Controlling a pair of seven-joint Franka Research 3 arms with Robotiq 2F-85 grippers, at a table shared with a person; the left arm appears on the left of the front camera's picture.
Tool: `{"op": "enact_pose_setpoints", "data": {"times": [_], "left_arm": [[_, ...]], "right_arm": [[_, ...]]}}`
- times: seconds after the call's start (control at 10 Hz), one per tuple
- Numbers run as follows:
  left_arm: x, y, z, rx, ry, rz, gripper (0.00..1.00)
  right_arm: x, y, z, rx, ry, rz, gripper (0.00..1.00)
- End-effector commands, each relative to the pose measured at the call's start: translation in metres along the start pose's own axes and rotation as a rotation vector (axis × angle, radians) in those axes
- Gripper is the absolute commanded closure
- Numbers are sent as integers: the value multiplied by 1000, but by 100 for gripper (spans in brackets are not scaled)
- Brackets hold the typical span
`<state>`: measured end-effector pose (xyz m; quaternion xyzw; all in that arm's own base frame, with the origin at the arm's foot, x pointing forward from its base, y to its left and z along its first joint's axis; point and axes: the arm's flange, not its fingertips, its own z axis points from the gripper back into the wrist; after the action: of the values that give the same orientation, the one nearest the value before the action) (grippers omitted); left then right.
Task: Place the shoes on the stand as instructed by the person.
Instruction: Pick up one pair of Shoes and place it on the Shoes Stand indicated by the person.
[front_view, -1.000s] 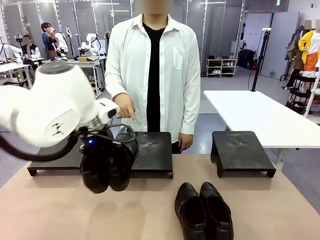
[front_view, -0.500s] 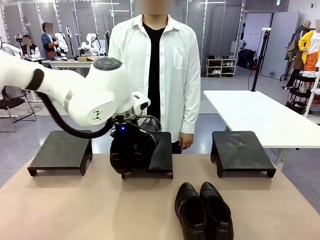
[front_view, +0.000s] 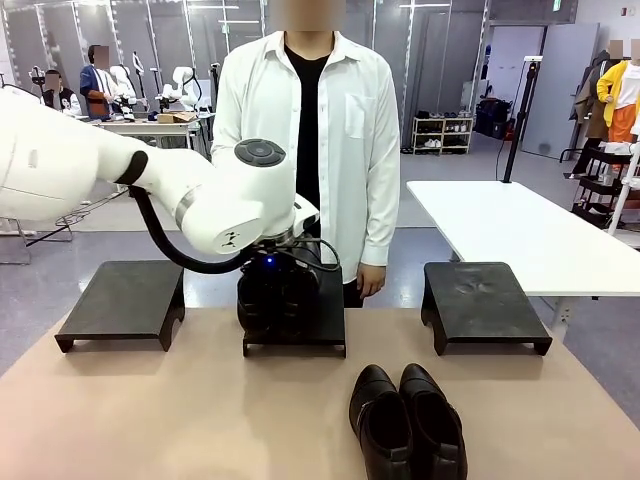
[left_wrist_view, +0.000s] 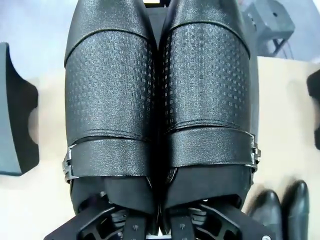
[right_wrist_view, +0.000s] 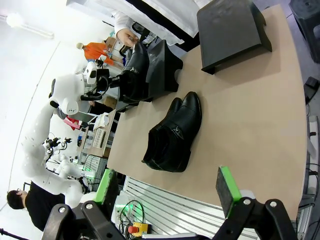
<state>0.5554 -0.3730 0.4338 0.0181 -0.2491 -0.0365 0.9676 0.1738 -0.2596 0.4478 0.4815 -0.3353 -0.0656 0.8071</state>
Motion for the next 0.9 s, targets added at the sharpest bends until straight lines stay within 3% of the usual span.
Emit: {"op": "enact_pose_setpoints", "data": {"times": [0.0,0.8], "left_arm": [[18,-13,4,20,-77,1,90],[39,-26,-23,4,-56,4,90]], "right_arm": [[1,1,2,12,-6,17,0],[1,1,2,12,-6,17,0]]}}
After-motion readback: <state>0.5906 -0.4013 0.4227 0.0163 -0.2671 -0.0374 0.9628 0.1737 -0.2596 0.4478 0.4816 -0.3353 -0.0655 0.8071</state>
